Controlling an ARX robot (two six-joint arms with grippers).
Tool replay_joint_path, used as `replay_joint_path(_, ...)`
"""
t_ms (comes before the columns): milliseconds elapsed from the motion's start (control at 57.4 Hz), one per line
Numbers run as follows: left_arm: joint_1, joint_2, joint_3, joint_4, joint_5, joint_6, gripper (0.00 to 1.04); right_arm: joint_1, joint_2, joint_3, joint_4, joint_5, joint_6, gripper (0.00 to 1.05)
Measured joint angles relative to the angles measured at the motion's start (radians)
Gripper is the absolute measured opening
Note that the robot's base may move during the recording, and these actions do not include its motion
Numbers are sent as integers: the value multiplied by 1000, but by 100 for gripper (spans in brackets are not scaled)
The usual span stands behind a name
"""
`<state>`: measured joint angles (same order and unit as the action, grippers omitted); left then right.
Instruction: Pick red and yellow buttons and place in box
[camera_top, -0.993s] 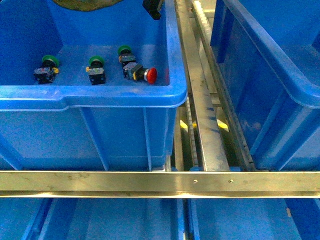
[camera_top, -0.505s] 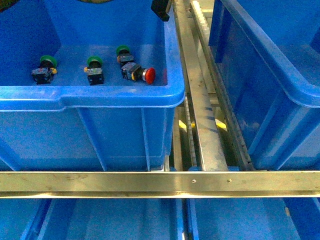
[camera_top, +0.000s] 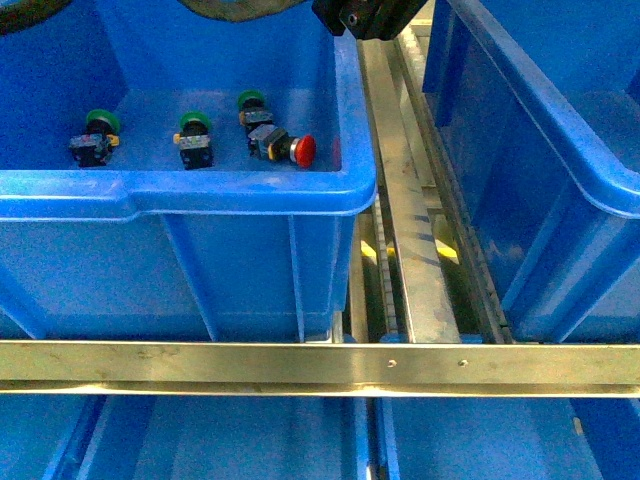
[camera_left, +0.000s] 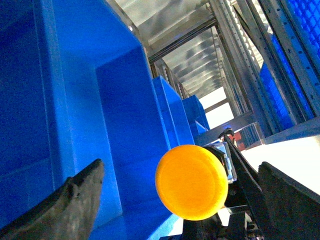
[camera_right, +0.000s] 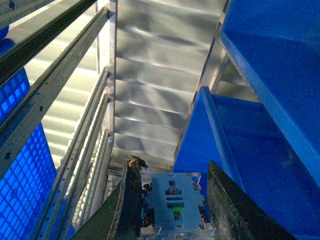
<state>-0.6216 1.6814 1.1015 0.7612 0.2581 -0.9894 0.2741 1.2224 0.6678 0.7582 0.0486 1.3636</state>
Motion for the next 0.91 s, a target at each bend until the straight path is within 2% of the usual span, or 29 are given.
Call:
replay_joint_path(261,9,-23,-1,11,-53,39,97,2,2,0,-4,0,-24,29)
replay_joint_path(453,63,-152,-40,-8,-102,108,97,8,9,-1,-24,13,-61,29)
replay_joint_path(610,116,-315,-98,-87,-109,174,97,21,9,-3,-51,31,-107,29)
replay_joint_path(819,127,-513,-187,-203,-130,254,97,36,9,-3,-80,42,-167,29)
replay_joint_path(906,137,-610,-234,-246,-167,282,97,40,9,-3,-89,54,-185,29)
